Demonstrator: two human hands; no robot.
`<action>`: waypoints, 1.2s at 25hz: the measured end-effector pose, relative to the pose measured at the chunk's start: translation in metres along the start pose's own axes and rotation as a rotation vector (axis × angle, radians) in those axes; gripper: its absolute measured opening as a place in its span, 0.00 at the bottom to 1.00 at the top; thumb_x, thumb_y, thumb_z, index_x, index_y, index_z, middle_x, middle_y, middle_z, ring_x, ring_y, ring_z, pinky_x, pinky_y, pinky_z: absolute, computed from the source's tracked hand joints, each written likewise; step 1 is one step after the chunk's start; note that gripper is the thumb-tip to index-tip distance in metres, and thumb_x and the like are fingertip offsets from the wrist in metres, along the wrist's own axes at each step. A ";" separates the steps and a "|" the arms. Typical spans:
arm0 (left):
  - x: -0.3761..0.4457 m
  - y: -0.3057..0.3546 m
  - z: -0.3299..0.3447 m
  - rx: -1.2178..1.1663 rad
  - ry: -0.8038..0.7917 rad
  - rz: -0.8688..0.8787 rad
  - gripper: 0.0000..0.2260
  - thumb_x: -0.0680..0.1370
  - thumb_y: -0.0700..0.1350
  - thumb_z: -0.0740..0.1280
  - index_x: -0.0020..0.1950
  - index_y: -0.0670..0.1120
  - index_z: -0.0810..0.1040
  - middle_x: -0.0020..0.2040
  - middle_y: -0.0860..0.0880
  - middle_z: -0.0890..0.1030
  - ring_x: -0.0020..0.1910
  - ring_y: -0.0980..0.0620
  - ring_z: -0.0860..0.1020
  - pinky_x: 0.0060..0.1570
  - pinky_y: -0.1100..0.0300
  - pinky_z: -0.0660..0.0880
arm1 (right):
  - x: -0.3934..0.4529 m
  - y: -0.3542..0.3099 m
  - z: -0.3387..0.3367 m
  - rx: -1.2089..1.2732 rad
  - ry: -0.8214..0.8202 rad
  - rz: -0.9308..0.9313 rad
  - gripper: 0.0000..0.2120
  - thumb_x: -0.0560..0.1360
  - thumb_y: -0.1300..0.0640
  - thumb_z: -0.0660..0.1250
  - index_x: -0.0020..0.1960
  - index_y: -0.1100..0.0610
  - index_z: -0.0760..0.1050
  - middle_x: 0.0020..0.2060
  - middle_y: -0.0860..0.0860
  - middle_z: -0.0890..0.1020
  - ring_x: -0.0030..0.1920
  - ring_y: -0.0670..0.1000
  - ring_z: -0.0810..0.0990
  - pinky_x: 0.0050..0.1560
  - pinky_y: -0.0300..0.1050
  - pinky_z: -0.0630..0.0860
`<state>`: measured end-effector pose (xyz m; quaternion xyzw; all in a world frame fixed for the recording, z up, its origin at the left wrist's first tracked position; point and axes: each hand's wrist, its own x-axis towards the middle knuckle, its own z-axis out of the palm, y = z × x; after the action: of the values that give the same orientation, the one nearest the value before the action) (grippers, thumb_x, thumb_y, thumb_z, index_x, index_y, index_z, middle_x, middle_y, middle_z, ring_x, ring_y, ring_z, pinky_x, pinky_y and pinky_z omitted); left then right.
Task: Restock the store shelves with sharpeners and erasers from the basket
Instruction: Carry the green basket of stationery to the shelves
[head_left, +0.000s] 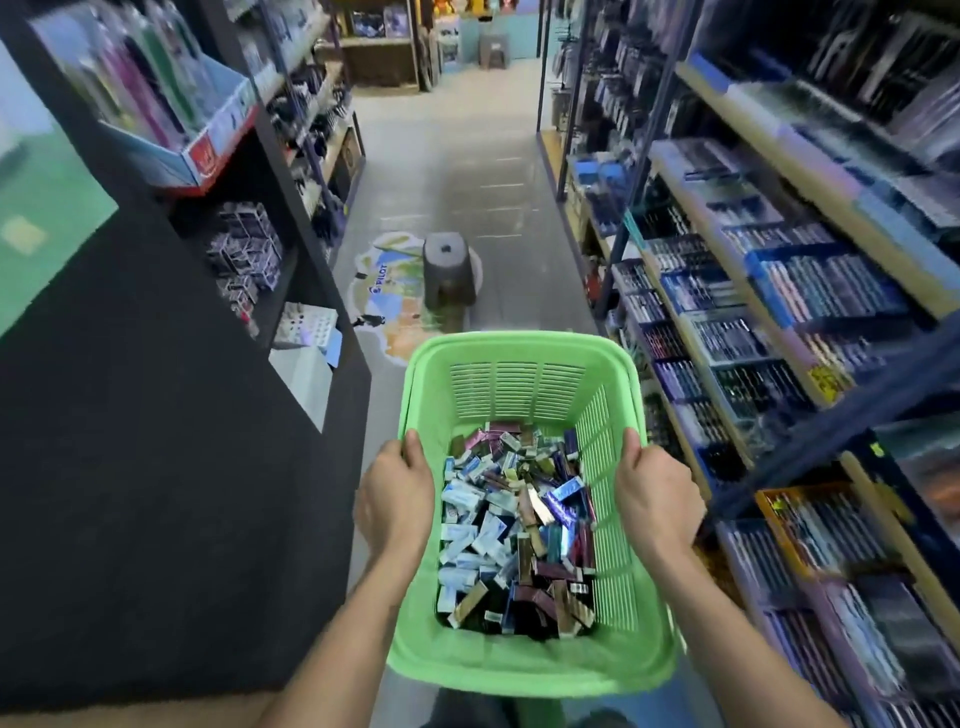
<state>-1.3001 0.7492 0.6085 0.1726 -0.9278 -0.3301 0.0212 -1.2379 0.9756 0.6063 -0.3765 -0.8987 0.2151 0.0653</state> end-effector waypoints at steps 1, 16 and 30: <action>0.037 0.020 0.007 -0.015 0.011 -0.008 0.21 0.85 0.57 0.53 0.37 0.46 0.70 0.33 0.51 0.74 0.33 0.49 0.72 0.35 0.55 0.65 | 0.035 -0.026 0.008 0.011 0.004 -0.005 0.31 0.84 0.41 0.46 0.33 0.58 0.72 0.26 0.50 0.74 0.26 0.49 0.70 0.27 0.41 0.61; 0.503 0.238 0.154 -0.009 0.195 -0.155 0.22 0.84 0.59 0.54 0.35 0.48 0.69 0.33 0.46 0.77 0.32 0.44 0.75 0.34 0.55 0.69 | 0.516 -0.330 0.145 0.043 -0.077 -0.206 0.31 0.84 0.40 0.44 0.38 0.58 0.73 0.33 0.52 0.77 0.34 0.56 0.77 0.37 0.47 0.72; 0.907 0.345 0.239 -0.083 0.228 -0.357 0.22 0.84 0.57 0.55 0.36 0.46 0.73 0.26 0.51 0.71 0.23 0.53 0.65 0.25 0.64 0.60 | 0.836 -0.633 0.297 -0.066 -0.199 -0.305 0.30 0.84 0.41 0.44 0.36 0.57 0.71 0.30 0.49 0.74 0.28 0.47 0.70 0.27 0.40 0.57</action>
<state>-2.2950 0.8400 0.5674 0.3695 -0.8597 -0.3447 0.0741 -2.3232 1.0699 0.5781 -0.2147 -0.9540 0.2092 -0.0044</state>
